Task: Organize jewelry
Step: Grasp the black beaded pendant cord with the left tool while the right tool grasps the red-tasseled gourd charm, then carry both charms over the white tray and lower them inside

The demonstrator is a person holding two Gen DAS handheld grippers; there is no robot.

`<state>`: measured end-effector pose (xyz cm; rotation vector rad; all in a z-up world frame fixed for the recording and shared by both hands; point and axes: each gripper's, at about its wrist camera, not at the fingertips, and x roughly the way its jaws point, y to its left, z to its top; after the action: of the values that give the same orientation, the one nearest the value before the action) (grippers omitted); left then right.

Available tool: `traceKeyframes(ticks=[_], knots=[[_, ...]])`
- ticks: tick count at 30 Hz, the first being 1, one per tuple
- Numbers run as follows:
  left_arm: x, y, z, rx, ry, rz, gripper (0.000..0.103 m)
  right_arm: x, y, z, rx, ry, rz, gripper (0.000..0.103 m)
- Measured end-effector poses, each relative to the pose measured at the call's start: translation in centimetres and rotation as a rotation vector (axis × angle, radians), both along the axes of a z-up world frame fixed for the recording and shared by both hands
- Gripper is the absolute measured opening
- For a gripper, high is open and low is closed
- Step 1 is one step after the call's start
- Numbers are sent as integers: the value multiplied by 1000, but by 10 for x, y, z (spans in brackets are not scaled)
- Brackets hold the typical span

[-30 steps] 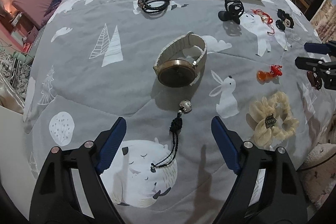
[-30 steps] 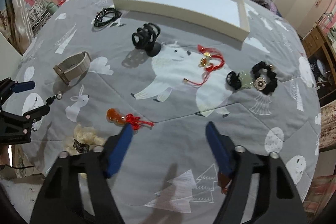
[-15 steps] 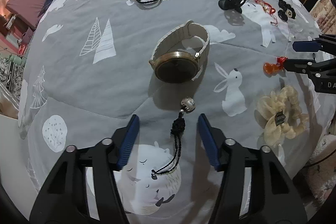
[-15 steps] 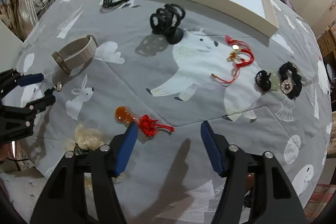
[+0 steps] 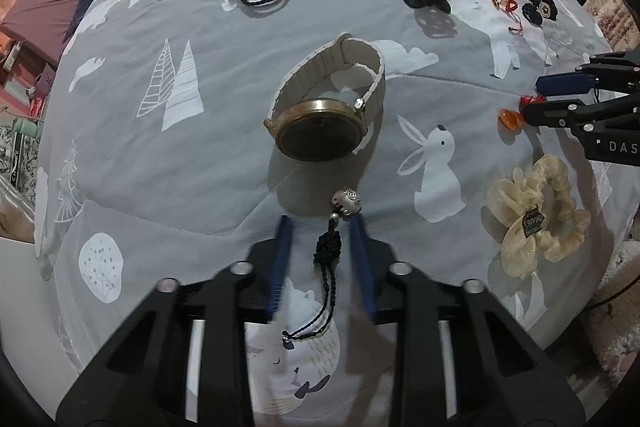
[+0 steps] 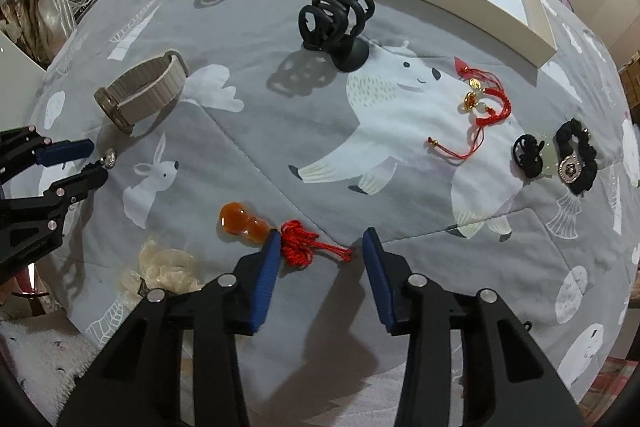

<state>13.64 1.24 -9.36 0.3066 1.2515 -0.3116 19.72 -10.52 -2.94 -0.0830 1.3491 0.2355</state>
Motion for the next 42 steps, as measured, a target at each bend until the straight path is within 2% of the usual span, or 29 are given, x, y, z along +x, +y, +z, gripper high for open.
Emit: traceKeyframes(ticks=[3,10,11,20,30,36,42], knots=[[1,-2,-1,2,4,2,12,0,-1,-1,27,8,-1,33],[3,-5,-2,6,0,9,9,-1,-3,-3,90,10,9,10],[2,-4,-1,7,-1,10,9,-4,-4,-1,93,5,10,9],[-3,-2,8,-2,-22,26,8,-1,-3,9,79,-57,4,8],[5,1,41,-19,-80,40,8,3,-33,45,68,-161,-43,8],[26,-16,80,-73,-164,-1,8,18,-63,82,53,-262,-99,8],[80,-39,106,-140,-208,-5,8,54,-87,116,41,-352,-142,8]])
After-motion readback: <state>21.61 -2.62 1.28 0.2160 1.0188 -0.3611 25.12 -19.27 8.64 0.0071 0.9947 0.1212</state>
